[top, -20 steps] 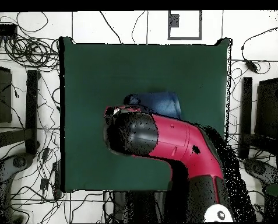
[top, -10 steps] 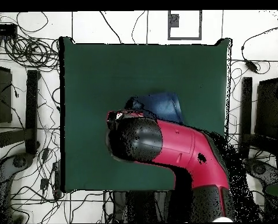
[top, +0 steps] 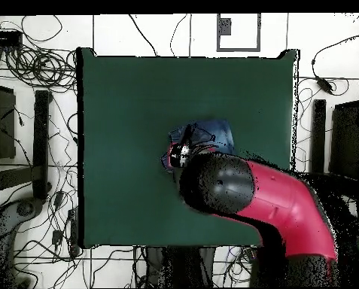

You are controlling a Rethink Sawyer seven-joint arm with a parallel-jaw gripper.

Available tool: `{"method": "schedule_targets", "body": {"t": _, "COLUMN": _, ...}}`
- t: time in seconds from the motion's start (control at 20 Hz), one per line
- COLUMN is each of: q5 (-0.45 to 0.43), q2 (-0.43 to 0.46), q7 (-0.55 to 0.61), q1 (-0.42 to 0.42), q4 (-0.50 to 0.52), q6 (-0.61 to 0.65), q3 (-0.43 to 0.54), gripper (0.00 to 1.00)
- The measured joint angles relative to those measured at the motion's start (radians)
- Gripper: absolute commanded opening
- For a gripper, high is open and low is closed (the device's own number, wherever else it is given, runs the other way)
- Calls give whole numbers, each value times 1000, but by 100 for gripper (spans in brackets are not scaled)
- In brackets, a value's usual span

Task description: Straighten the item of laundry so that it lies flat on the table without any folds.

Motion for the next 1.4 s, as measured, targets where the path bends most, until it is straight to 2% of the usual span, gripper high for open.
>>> {"method": "schedule_targets", "body": {"t": 0.3, "q5": -59, "q2": 69, "q7": 0, "q1": -100, "q4": -19, "q6": -52, "q3": 0, "gripper": 0}}
{"method": "schedule_targets", "body": {"t": 0.35, "q5": -92, "q2": 107, "q7": 0, "q1": -131, "q4": -24, "q6": -96, "q3": 3, "gripper": 0}}
{"method": "schedule_targets", "body": {"t": 0.85, "q5": -212, "q2": 281, "q7": 0, "q1": -226, "q4": -27, "q6": -298, "q3": 56, "gripper": 0}}
{"method": "schedule_targets", "body": {"t": 1.4, "q5": -267, "q2": 343, "q7": 0, "q1": -276, "q4": -28, "q6": -312, "q3": 124, "gripper": 0}}
